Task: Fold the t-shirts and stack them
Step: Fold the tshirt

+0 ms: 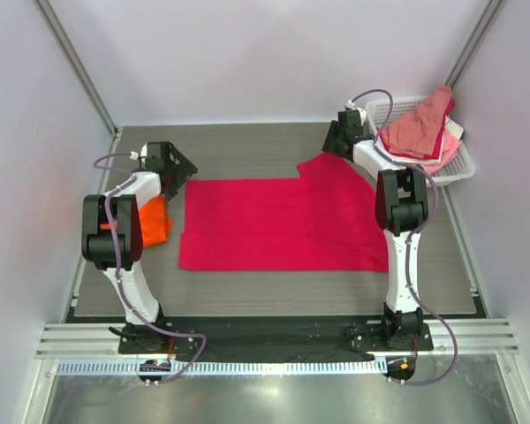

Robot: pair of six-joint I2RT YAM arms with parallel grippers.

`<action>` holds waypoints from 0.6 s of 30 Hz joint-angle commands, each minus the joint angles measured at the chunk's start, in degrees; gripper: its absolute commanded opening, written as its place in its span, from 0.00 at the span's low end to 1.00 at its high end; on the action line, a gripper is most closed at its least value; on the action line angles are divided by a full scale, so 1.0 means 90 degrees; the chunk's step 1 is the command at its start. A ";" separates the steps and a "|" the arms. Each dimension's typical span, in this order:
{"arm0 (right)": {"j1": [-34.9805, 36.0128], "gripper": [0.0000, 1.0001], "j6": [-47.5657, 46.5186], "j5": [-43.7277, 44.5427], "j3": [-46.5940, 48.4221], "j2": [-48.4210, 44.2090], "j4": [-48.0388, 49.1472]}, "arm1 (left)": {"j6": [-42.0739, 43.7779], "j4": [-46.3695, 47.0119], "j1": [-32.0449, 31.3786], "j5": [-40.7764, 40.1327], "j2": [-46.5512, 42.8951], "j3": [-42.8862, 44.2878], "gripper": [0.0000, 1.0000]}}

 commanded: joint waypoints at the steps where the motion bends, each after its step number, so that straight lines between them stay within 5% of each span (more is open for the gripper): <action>1: 0.0052 0.63 -0.0532 0.0471 0.0830 0.0410 -0.0243 | 0.0219 0.0340 -0.0026 -0.0108 0.0186 0.0275 0.93; 9: 0.0180 0.57 -0.0806 0.0746 0.1564 0.1204 -0.0487 | 0.0239 0.0223 -0.0026 -0.0205 0.0265 0.0382 0.91; 13: 0.0190 0.33 -0.0787 0.0707 0.1526 0.1194 -0.0605 | 0.0238 0.0086 -0.0026 -0.0205 0.0323 0.0480 0.86; 17: 0.0199 0.19 -0.0777 0.0678 0.1437 0.1097 -0.0605 | 0.0248 0.0037 -0.0026 -0.0176 0.0372 0.0529 0.82; 18: 0.0199 0.07 -0.0787 0.0658 0.1457 0.1097 -0.0605 | 0.0248 0.0027 -0.0026 -0.0166 0.0391 0.0548 0.82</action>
